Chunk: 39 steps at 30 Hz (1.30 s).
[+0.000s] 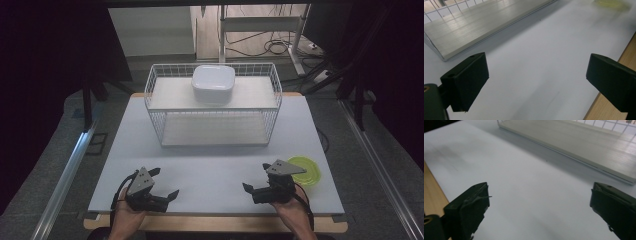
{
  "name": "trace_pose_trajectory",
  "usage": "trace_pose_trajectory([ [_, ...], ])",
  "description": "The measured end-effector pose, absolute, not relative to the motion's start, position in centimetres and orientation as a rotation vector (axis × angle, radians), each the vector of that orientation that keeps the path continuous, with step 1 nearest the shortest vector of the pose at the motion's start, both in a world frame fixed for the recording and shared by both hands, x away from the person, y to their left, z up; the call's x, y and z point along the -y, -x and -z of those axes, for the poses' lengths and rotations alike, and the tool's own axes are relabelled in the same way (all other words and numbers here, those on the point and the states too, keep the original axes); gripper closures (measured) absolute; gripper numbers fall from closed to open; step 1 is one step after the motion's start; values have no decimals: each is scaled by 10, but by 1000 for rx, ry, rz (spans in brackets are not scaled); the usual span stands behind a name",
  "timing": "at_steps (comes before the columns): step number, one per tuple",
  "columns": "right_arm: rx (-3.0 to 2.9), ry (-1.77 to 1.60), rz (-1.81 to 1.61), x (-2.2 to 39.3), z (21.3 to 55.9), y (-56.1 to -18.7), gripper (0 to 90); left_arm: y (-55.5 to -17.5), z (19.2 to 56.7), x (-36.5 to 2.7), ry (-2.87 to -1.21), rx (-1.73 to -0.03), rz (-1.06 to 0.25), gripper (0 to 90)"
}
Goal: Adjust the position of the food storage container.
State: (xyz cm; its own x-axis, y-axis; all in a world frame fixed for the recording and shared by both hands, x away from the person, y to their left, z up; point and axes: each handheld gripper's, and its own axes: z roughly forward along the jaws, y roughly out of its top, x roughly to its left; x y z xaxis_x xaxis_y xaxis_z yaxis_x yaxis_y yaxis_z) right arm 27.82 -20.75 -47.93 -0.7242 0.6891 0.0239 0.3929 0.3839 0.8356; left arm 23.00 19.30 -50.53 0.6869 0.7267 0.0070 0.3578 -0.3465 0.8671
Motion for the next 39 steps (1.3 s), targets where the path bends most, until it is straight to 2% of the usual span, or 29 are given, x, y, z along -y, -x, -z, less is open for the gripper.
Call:
trace_pose_trajectory([
  [5,-2299,-1001,-1210,210,477,-282,0,-231,507,-192,-1969,-838,-490,41],
  [7,-2293,-1032,-1218,214,474,-283,28,-231,507,-192,-1969,-838,-489,41],
  [12,-2254,-1101,-1214,234,467,-287,303,-231,509,-191,-1978,-839,-485,42],
  [13,-2254,-1101,-1214,234,467,-287,303,-231,509,-191,-1978,-839,-485,42],
  [14,-2233,-1121,-1202,243,463,-288,383,-232,509,-191,-1981,-837,-483,42],
  [20,-2181,-1136,-1179,264,455,-290,658,-233,510,-192,-1978,-842,-475,43],
  [26,-2140,-1166,-1098,287,453,-294,879,-233,510,-192,-1971,-845,-468,44],
  [39,-1963,-1387,-1018,350,456,-302,898,-235,512,-193,-1974,-856,-453,45],
])
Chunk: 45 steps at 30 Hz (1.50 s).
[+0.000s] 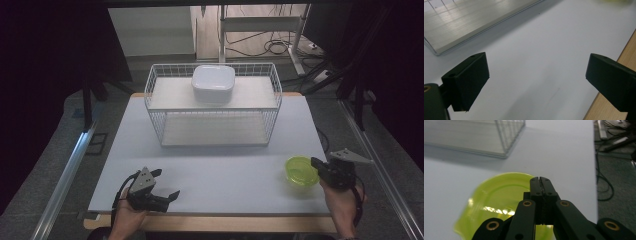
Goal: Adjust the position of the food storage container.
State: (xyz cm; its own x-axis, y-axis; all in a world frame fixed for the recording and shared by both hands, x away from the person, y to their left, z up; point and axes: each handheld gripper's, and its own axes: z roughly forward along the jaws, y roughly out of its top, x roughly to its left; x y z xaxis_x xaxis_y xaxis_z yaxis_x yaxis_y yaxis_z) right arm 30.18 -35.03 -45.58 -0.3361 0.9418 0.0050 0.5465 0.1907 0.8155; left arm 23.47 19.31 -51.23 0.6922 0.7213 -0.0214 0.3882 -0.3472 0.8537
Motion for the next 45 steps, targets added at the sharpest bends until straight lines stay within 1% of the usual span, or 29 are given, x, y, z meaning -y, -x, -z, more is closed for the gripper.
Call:
trace_pose_trajectory([
  [7,-1907,-1475,-954,379,467,-301,898,-236,513,-193,-1974,-859,-441,46],
  [13,-1936,-1513,-931,381,475,-304,898,-236,514,-193,-1977,-862,-437,46],
  [26,-2009,-1508,-923,359,479,-308,897,-236,515,-191,-1995,-851,-433,46],
  [45,-2161,-1455,-984,307,480,-304,894,-236,516,-187,-2022,-832,-428,46],
])
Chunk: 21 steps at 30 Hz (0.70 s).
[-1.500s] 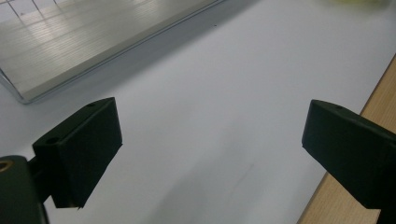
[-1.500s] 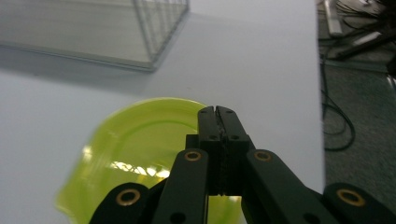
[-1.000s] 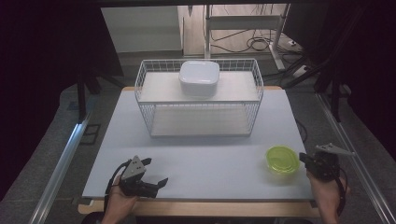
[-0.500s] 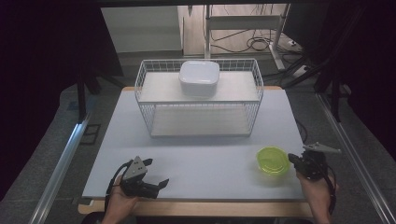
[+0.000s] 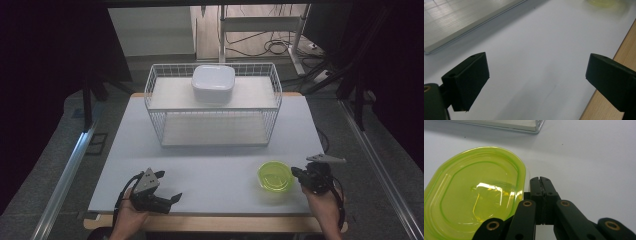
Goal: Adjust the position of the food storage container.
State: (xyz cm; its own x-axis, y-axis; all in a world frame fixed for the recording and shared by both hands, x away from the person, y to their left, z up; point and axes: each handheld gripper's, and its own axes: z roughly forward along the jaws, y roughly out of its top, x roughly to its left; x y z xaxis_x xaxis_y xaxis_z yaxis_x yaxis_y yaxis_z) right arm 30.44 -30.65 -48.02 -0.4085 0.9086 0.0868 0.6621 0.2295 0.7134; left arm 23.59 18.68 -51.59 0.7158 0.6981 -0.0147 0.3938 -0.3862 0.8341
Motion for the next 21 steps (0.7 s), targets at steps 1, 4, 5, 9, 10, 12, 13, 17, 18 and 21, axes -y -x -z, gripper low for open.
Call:
trace_pose_trajectory([
  [1,-2163,-1454,-985,307,480,-304,894,-236,516,-187,-2022,-831,-429,45],
  [4,-2148,-1454,-962,309,478,-301,893,-236,516,-187,-2023,-832,-430,45],
  [5,-2141,-1462,-959,311,478,-299,893,-236,516,-187,-2023,-833,-429,45],
  [9,-2152,-1484,-936,316,484,-290,893,-236,516,-186,-2028,-832,-429,45],
  [10,-2162,-1490,-936,316,486,-287,893,-236,516,-186,-2028,-832,-428,45],
  [12,-2183,-1491,-944,315,488,-282,892,-236,517,-185,-2032,-831,-428,45],
  [13,-2193,-1487,-950,313,489,-280,889,-236,517,-185,-2034,-830,-429,45],
  [17,-2249,-1456,-935,303,494,-277,880,-236,517,-184,-2039,-827,-429,45],
  [18,-2261,-1454,-929,300,496,-278,880,-236,517,-184,-2039,-827,-429,45],
  [21,-2293,-1444,-932,294,499,-281,880,-236,517,-184,-2042,-827,-427,45],
])
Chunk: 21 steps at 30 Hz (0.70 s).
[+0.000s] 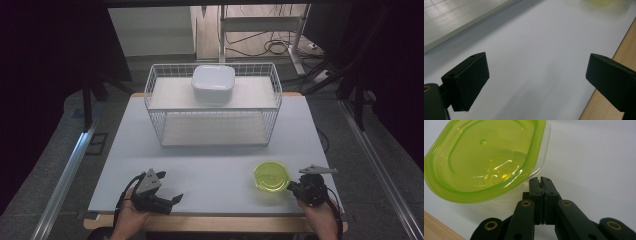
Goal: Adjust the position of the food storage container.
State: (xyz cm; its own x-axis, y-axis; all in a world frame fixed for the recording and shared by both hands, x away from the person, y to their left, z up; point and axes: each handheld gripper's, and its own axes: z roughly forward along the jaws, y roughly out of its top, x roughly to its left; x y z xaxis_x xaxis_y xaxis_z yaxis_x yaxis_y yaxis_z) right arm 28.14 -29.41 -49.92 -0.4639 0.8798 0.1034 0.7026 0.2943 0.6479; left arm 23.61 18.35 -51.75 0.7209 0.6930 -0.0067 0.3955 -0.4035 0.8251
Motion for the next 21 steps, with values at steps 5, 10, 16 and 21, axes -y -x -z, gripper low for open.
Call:
trace_pose_trajectory([
  [5,-2345,-1410,-945,280,503,-285,880,-236,518,-183,-2048,-822,-426,45],
  [10,-2376,-1396,-977,269,505,-290,876,-236,519,-182,-2054,-819,-421,45],
  [16,-2419,-1382,-1012,253,507,-297,872,-237,519,-180,-2062,-817,-418,45],
  [21,-2460,-1359,-1062,239,509,-304,869,-237,520,-180,-2064,-816,-416,45],
])
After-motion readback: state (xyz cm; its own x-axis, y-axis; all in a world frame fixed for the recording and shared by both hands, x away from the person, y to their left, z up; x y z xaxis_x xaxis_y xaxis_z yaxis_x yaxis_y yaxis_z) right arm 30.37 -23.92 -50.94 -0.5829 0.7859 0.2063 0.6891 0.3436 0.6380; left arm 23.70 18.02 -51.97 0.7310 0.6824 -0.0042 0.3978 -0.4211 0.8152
